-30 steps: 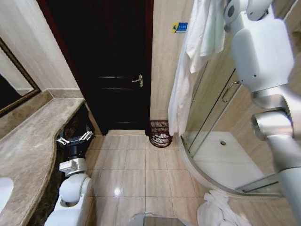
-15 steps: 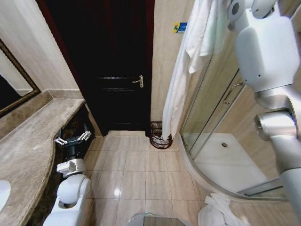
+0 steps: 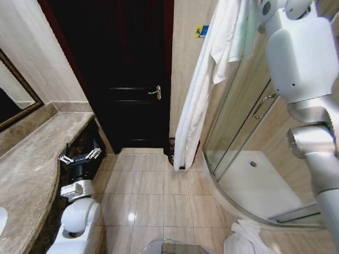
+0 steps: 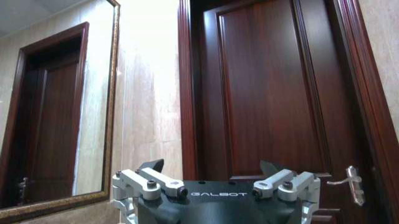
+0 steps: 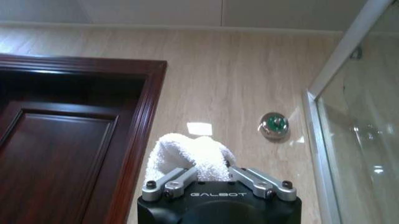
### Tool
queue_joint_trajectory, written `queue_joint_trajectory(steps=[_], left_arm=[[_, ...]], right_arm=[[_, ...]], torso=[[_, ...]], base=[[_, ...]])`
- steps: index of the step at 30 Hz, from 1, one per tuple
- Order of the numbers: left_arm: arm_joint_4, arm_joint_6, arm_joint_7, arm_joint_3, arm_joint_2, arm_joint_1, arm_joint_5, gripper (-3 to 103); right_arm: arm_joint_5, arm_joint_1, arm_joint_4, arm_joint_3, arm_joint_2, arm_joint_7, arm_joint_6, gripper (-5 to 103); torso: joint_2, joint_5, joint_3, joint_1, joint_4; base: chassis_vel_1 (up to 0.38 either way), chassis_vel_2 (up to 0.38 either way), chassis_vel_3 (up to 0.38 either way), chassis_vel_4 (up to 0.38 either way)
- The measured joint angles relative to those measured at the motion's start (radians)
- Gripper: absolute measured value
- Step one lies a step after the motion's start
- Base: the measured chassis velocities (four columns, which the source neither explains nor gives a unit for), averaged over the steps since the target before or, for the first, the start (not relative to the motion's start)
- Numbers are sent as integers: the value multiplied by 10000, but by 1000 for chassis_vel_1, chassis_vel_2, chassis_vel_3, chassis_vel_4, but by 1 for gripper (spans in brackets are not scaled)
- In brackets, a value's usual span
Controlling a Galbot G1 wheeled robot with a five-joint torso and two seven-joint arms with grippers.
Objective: Discard the used towel into the hamper.
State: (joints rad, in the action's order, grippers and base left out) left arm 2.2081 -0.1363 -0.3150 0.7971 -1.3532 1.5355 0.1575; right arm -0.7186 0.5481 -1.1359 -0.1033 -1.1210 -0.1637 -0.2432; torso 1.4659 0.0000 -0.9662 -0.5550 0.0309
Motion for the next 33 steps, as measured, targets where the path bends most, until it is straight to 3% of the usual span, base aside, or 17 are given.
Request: queue_joint_trajectory(steps=[33], left_arm=[[-32, 79, 4, -122, -94, -108, -89, 100]], right_arm=[[41, -309, 177, 216, 86, 177, 81, 4]], torso=[[0, 0, -1, -1, 0]], base=[[-58, 60, 55, -59]])
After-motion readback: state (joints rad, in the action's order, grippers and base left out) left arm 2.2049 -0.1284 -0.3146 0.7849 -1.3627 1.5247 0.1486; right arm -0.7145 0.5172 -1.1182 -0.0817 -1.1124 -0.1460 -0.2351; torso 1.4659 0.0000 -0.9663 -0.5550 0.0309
